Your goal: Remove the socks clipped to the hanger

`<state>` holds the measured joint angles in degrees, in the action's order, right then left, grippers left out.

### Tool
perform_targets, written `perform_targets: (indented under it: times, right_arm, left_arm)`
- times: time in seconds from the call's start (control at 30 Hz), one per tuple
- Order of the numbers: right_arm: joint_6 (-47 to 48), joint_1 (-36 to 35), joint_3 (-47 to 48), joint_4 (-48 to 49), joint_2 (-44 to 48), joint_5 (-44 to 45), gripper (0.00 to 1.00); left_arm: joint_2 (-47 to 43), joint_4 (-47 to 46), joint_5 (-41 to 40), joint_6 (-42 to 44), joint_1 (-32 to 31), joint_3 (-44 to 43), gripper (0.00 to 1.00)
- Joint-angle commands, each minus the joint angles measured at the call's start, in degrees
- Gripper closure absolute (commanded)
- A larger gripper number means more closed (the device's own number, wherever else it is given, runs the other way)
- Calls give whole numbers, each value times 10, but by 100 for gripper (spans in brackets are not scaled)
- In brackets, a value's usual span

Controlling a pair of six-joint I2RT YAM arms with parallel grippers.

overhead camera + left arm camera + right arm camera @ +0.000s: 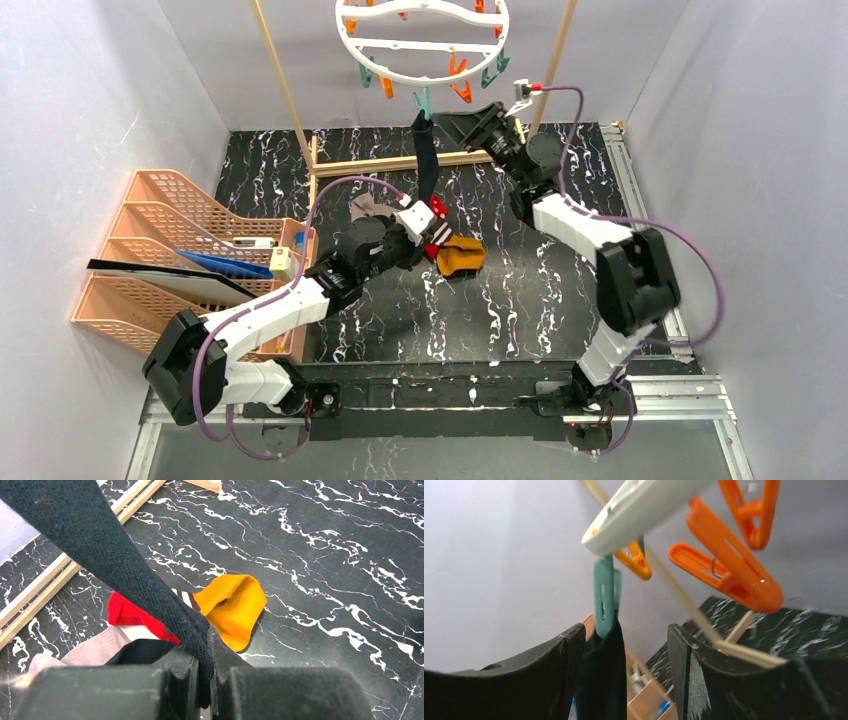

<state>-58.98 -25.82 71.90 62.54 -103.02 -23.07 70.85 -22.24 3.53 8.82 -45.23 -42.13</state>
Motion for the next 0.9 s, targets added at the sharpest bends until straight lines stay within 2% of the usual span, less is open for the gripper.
perform_targets:
  times: [0.0, 0.2, 0.5, 0.87]
  right_arm:
    - [195, -17, -40, -126, 141, 181, 32]
    - [287, -50, -33, -232, 193, 297, 31]
    - [452, -162, 122, -415, 154, 557, 32]
    - [549, -225, 259, -494, 85, 664, 28]
  left_arm:
    - [3, 21, 8, 6, -7, -15, 100]
    - [3, 23, 5, 11, -9, -18, 100]
    - [-2, 18, -13, 12, -12, -16, 100]
    - [-8, 20, -21, 13, -18, -13, 100]
